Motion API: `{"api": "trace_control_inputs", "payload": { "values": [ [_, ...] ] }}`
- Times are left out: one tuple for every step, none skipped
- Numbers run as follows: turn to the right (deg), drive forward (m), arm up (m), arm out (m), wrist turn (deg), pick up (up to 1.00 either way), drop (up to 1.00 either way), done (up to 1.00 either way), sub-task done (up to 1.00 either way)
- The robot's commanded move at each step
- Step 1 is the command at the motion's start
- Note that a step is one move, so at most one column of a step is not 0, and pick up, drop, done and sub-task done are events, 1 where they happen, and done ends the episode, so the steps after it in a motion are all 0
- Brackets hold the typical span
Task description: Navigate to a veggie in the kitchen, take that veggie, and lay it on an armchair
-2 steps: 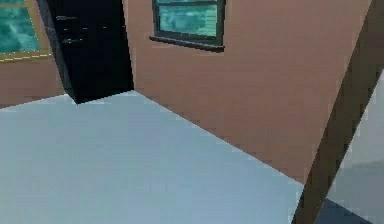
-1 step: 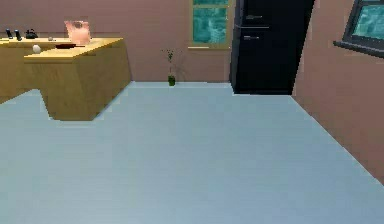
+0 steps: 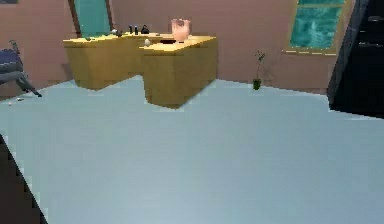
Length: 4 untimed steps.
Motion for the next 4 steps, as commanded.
{"api": "trace_control_inputs", "payload": {
  "values": [
    [0.0, 0.8, 0.0, 0.0, 0.0, 0.0, 0.0, 0.0, 0.0],
    [-30.0, 0.0, 0.0, 0.0, 0.0, 0.0, 0.0, 0.0, 0.0],
    [0.0, 1.0, 0.0, 0.0, 0.0, 0.0, 0.0, 0.0, 0.0],
    [0.0, 1.0, 0.0, 0.0, 0.0, 0.0, 0.0, 0.0, 0.0]
  ]
}}
